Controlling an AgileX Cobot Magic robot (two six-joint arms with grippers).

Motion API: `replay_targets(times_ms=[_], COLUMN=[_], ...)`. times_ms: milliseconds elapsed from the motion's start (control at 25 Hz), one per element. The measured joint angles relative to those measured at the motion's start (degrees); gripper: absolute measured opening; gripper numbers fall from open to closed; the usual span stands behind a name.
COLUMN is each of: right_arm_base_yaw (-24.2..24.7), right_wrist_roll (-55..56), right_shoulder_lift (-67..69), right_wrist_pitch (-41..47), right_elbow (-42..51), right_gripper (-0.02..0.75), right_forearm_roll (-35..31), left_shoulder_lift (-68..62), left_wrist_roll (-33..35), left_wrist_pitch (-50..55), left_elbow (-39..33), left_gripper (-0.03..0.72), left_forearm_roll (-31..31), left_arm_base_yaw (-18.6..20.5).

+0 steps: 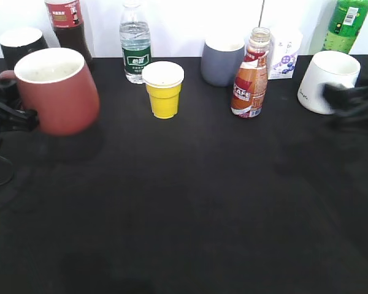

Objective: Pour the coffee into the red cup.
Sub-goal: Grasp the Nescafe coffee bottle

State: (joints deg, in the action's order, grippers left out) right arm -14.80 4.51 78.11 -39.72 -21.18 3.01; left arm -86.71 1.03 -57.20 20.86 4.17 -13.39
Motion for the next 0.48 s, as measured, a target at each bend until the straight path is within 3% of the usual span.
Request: replay_targets(times_ms=[120,240,360,480], right_arm_base_yaw=[-8.02,-14.45,-17.01,-17.14], right_wrist_roll=[-3.52,-11.68,-13.42,-13.6], right_shoulder_lift=[6.31,11.31,15.95,19.85], right_wrist_pitch=[-3.61,-5.27,-7.19,-8.58], right_elbow=[-1.64,-5.36,-8.66,-10.8], right_gripper=[0.501,0.501,0.501,0.502], right_forearm_roll=[-7.91,-20.03,-26.34,-27.04], left_shoulder_lift=[0.0,0.0,0.0,0.0], left_wrist_roll=[0.0,0.0,0.0,0.0], left_wrist_pitch=[-0.28,-0.39,-0.6,-0.6], left_elbow=[0.0,0.0,0.0,0.0], left_gripper=[0.07,0.07,0.069,0.069], left_forearm_roll=[0.0,0.0,0.0,0.0], left_arm_base_yaw=[0.0,0.0,0.0,0.0])
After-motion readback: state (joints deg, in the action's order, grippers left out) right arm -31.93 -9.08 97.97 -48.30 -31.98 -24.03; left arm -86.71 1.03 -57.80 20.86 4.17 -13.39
